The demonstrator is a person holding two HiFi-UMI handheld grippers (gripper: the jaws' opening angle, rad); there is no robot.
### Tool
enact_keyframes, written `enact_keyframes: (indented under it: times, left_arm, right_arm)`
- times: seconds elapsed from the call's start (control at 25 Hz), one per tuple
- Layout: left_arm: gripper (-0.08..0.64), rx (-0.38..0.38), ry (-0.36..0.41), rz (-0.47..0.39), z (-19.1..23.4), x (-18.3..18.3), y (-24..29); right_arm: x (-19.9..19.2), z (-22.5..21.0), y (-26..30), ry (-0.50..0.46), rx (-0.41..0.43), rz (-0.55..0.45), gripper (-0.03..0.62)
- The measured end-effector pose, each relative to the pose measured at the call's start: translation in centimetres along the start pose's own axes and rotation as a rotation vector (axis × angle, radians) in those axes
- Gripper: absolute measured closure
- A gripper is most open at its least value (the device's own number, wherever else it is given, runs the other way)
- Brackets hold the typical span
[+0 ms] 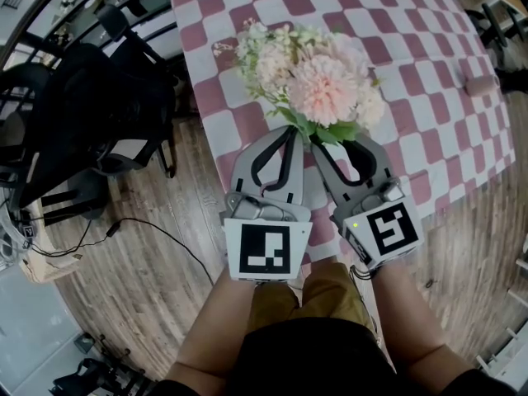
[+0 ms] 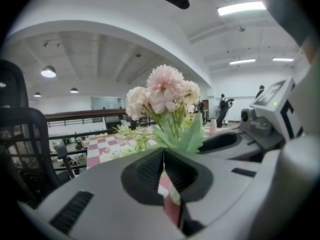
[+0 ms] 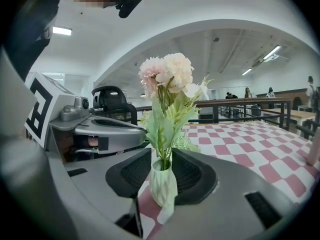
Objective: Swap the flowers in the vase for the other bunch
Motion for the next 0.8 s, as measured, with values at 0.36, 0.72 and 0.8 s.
enact_keyframes:
  times: [0.36,0.72,0.8]
  left_arm:
    - [0.551,0.007,0.023,-0.026,-0.5,1.7,-1.0]
    - [0.551,0.009,0.037,-0.059,-1.3,3.6,-2.9]
    - [0.551,0.012,0.035,-0.069,-1.5,4.0,-3.4]
  right_arm:
    - [1.1,0.3,-1.8,-0.029,0.004,0.036,0.469]
    - [2.9,1.4,-4.0,-0.064,0.007,-0.02,0.469]
    - [3.3,1.8,-4.5,-0.074,0.007,-0.027,0.469]
Point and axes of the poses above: the fingertips, and each gripper's own axes: y forward along the fingers, z to its left, x out of its top, the point moved 10 cm from there along -y, backward along the fingers
